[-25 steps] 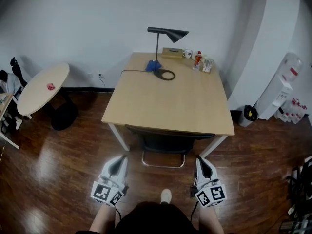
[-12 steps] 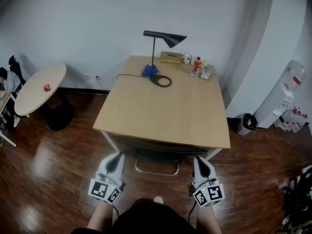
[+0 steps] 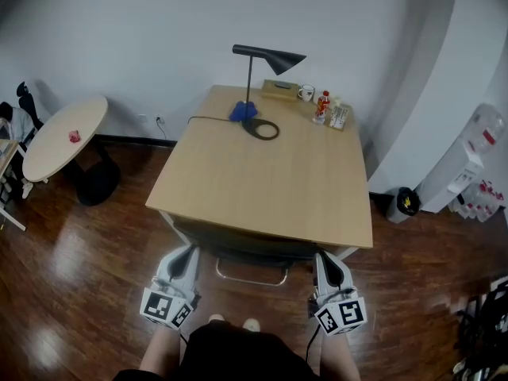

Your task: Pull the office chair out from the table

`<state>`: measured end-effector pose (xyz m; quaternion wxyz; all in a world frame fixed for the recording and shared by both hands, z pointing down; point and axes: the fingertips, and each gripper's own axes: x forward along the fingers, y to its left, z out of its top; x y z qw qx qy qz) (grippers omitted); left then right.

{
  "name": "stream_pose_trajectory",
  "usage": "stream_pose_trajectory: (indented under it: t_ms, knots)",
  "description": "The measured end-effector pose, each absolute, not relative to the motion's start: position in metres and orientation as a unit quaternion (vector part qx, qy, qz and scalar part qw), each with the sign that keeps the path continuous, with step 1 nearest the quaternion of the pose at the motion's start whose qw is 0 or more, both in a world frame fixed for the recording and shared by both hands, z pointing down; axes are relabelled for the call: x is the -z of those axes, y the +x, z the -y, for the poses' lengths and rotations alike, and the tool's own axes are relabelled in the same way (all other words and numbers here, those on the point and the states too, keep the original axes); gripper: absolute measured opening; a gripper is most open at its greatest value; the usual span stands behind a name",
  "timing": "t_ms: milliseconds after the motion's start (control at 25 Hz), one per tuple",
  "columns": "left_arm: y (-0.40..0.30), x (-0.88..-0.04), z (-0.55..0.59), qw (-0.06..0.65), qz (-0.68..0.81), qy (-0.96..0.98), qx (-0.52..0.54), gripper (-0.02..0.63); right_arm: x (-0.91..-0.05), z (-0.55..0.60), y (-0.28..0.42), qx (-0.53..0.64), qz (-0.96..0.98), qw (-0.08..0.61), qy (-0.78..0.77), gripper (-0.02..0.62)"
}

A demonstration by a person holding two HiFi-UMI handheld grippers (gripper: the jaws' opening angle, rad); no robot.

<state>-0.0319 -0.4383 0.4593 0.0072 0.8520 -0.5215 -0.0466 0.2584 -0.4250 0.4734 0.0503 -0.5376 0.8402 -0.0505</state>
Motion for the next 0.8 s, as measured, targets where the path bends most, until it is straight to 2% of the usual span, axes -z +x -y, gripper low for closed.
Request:
stream_pose_trajectory:
  t_ms: [200,800]
  knots:
    - [-0.035,-0.461,0.454,0.003,0.518,0.855,0.040,0.002,-0.479,0.439,0.256,0.057,-0.838,0.044,-0.540,0.040]
    - [-0.034,-0.443,0.507,-0.010,0.478,0.877,0.056,0.002,-0.452,0.483,0.232,0.027,-0.847,0.040,-0.530,0.041]
